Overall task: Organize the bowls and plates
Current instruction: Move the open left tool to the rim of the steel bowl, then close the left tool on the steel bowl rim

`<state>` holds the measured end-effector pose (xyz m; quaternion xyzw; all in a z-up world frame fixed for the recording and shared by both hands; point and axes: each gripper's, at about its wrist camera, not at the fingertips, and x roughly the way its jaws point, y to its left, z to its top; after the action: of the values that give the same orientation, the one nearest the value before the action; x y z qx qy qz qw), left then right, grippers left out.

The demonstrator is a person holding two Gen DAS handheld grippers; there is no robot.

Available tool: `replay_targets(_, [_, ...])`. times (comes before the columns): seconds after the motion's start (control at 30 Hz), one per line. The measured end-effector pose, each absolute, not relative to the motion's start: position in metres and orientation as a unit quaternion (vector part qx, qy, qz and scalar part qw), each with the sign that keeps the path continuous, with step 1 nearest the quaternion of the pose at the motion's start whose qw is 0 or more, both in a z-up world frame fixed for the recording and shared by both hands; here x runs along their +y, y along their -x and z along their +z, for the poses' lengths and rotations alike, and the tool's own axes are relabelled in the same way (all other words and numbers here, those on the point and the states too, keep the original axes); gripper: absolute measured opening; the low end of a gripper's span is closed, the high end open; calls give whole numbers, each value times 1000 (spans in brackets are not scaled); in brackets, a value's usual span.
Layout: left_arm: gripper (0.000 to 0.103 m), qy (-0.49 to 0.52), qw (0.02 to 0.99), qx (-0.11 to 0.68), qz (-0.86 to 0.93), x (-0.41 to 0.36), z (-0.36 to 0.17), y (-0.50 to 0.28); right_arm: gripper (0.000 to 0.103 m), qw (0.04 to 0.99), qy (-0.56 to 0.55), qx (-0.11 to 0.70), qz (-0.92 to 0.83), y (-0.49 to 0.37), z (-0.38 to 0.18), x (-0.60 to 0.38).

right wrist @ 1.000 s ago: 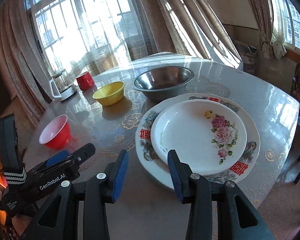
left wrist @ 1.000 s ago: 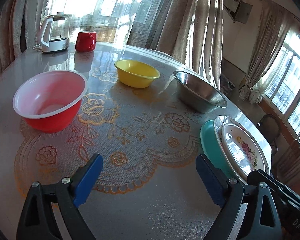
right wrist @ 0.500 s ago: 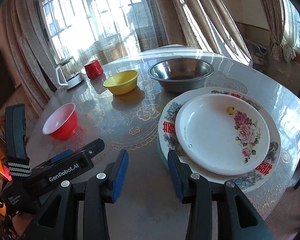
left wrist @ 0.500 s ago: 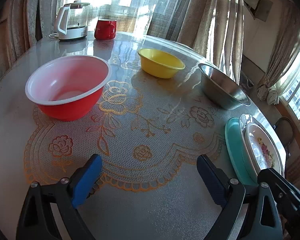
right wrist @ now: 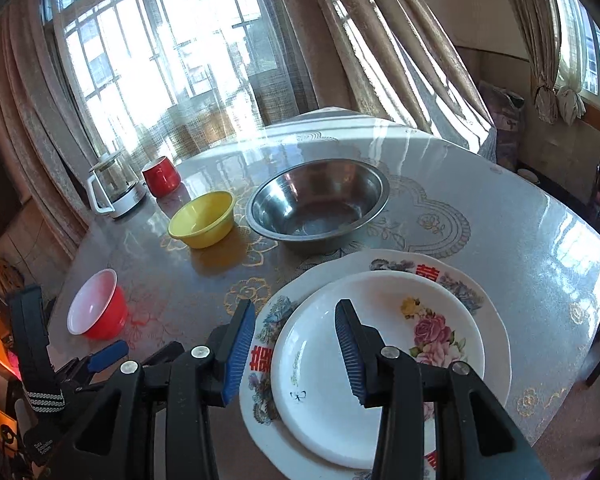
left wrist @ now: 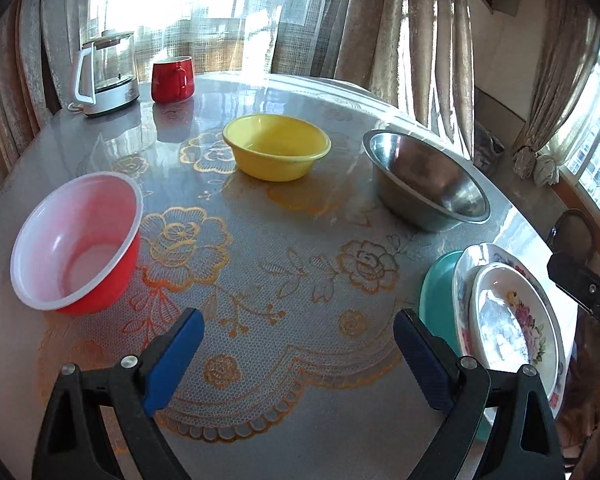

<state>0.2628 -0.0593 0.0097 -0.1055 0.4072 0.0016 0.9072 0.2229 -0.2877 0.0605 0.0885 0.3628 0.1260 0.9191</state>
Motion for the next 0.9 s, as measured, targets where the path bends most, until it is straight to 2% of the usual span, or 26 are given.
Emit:
replay_targets(0.1, [96,103,909,405,-8,-69,20,-283,47,920,-88,367,110,-248,62,-304])
replay_targets(0.57, [96,112,902,417,-10,-96,31,-388,47,882,-154,437,86,-364,33,-342])
replay_targets(0.77, [83,79,896,435,-33,-112,14,-408,47,867,-156,464,93,-386,16,-336])
replay_targets(0.9, [81,76,897,434,-43,-115,9,-414,47,854,-167,482,104,-396,5,-333])
